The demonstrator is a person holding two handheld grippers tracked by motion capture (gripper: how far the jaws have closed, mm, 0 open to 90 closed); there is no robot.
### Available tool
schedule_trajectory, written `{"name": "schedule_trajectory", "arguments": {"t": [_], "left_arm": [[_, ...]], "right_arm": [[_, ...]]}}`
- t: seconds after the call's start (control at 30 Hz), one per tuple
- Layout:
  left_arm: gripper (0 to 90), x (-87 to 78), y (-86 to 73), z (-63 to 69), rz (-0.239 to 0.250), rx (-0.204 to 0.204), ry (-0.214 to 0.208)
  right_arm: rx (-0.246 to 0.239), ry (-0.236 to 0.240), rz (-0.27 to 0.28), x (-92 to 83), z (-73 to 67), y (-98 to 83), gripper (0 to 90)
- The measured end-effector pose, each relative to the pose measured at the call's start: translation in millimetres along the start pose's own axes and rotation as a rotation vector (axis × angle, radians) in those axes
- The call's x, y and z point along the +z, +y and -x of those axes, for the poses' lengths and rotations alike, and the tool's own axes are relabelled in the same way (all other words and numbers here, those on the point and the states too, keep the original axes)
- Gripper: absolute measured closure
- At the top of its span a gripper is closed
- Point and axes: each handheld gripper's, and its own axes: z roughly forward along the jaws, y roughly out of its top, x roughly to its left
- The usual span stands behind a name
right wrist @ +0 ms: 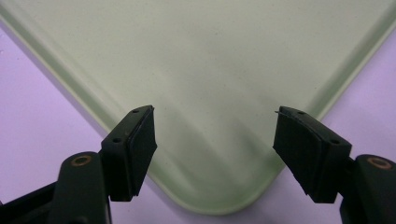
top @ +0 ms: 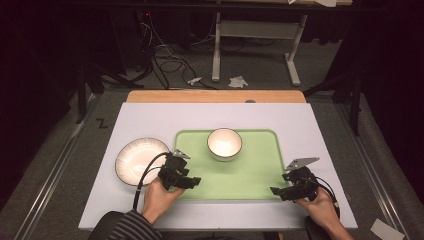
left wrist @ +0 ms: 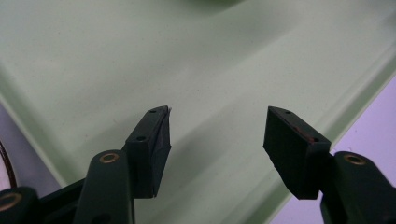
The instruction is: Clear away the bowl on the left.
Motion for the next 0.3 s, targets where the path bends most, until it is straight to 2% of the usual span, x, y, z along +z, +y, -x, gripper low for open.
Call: {"name": "schedule_trajectory", "arguments": {"t": [0.17,0.3], "left_arm": [[41.0,0.1,0.7,-1.2,-0.018,-0.01,-0.002],[40.6,-3.3,1.6,-3.0,-0.008,-0.027,-0.011]], "right_arm": [[-0.003,0.002,0.001,-0.6,-0.1,-0.4,31.1],[-0.005,0.004,0.002,-0.4,0.0,-0.3,31.1]]}}
